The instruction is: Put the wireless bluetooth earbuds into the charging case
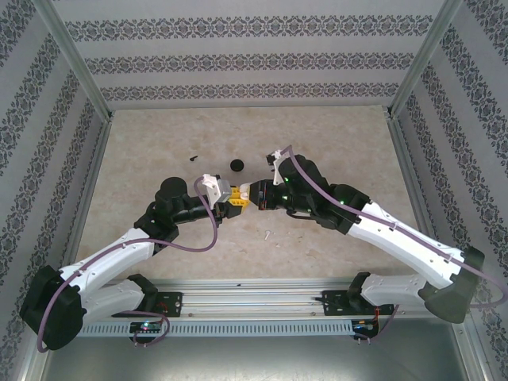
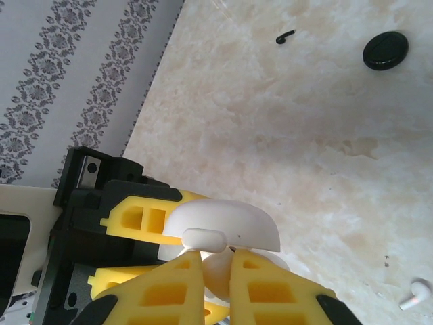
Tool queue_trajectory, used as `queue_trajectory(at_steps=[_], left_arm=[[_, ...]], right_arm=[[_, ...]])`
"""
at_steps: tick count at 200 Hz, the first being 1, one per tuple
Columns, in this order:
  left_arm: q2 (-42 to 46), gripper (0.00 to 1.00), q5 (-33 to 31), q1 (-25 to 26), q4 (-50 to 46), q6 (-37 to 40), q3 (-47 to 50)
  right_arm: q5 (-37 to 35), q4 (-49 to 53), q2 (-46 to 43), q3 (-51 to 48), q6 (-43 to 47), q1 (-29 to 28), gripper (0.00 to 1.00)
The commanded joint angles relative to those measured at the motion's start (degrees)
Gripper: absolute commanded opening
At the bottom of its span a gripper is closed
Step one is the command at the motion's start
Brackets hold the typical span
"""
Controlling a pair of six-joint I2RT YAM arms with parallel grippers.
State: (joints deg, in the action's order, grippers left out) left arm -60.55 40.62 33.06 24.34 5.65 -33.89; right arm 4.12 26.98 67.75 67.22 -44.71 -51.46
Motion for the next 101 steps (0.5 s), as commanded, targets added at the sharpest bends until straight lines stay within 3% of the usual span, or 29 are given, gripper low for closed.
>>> queue_trajectory(at_steps=[1,101], left_arm=[[1.05,0.13,-1.08,0.43,3.64,-1.07,-1.45],[1.32,0.13,-1.68,0.43,3.71,-1.61,-1.07]], right_arm=[[-1.54,-2.14,-2.56,-2.65,-1.13,0.57,0.12],[-5.07,-8.58,-7.09,-7.54,-4.75,0.58,0.12]])
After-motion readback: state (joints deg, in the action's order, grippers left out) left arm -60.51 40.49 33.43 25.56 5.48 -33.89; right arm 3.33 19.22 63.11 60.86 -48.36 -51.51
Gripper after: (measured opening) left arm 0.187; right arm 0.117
